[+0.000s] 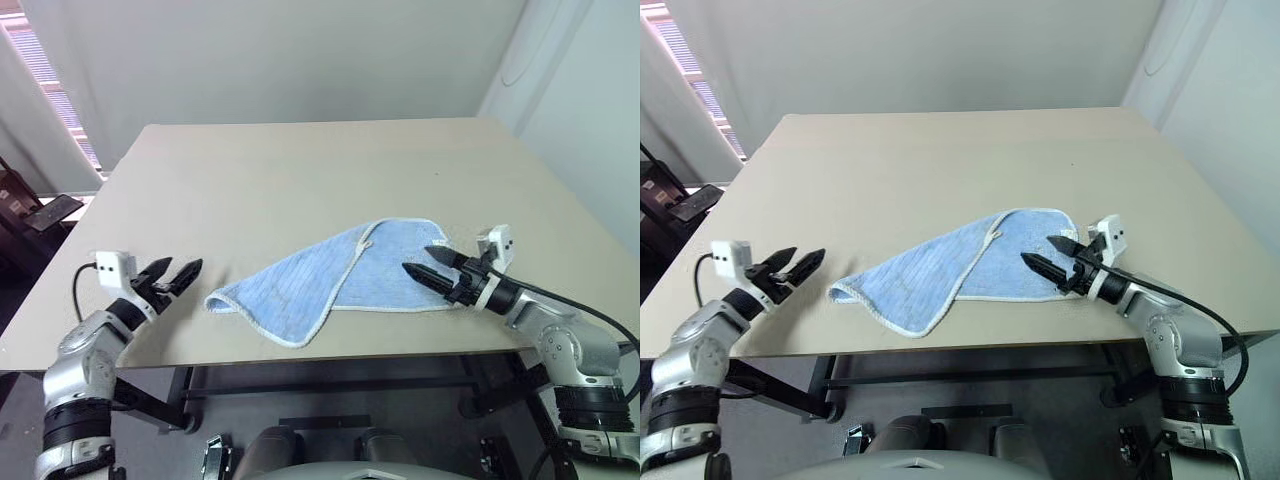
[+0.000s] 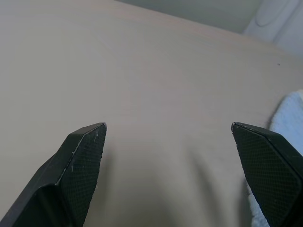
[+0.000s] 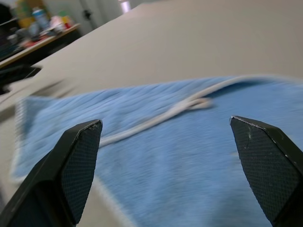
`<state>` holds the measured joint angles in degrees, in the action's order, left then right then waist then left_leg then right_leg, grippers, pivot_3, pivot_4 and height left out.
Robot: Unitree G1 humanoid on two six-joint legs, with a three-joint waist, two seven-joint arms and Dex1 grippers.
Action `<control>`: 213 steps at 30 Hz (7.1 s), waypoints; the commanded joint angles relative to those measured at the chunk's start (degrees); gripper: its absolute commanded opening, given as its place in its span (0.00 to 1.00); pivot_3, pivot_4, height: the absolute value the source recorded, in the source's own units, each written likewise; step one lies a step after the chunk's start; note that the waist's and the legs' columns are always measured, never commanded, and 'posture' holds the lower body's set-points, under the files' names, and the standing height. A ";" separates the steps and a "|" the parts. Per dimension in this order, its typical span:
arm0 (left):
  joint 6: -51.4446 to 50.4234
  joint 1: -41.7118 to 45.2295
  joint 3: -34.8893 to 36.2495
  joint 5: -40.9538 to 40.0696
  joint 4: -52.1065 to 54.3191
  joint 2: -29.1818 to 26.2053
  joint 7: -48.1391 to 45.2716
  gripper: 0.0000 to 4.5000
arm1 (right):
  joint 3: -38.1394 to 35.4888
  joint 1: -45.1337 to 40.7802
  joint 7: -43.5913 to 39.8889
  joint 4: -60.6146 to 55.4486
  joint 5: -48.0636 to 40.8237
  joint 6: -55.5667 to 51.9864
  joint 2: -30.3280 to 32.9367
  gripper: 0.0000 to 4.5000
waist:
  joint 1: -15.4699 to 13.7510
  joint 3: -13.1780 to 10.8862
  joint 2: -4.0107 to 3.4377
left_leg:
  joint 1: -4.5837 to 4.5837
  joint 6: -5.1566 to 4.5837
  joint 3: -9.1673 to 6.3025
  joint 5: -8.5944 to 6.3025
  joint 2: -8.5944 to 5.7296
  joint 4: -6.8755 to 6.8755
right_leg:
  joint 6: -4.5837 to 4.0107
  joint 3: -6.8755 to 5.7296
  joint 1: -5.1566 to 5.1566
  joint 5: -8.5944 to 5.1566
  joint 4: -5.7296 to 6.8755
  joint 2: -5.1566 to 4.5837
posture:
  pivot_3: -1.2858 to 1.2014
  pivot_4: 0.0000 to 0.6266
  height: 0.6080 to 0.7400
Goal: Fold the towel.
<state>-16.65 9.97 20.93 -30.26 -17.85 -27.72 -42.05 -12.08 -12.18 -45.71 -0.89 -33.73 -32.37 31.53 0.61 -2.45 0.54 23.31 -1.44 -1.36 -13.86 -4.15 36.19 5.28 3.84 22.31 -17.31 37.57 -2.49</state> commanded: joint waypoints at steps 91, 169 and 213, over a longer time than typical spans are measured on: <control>-4.90 1.95 -5.67 -0.76 12.82 -1.07 -2.09 1.00 | -1.19 -19.63 17.06 14.42 13.90 -32.15 -6.64 0.00 | 0.77 0.20 -0.34 | 0.09 0.31 -0.41 0.35 0.00 0.02 | -0.33 -0.94 0.29 0.22 0.62 -0.11 | 0.52 0.00 0.97; -0.90 7.54 -7.66 2.49 3.30 1.18 -4.88 1.00 | 9.76 -12.33 0.31 4.11 10.12 -28.05 10.48 0.64 | -0.01 0.28 -0.21 | 0.07 0.35 -0.36 0.31 0.05 0.22 | -0.42 -1.01 0.15 0.28 0.50 -0.18 | 0.52 0.00 0.97; -1.67 6.26 -7.39 2.21 3.65 0.70 -4.40 1.00 | 7.73 -25.89 6.19 22.18 8.18 -47.96 14.60 0.64 | 0.19 0.29 -0.22 | 0.13 0.34 -0.33 0.27 0.03 0.12 | -0.45 -1.02 0.24 0.29 0.43 -0.25 | 0.52 0.00 0.97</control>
<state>-18.59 15.88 12.51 -27.50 -16.54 -26.63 -46.52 -4.74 -38.02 -37.52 25.84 -23.93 -79.94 44.58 0.80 -2.16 0.31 23.43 -1.11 -1.68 -13.59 -4.12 36.30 4.83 2.82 22.56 -17.02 38.00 -2.74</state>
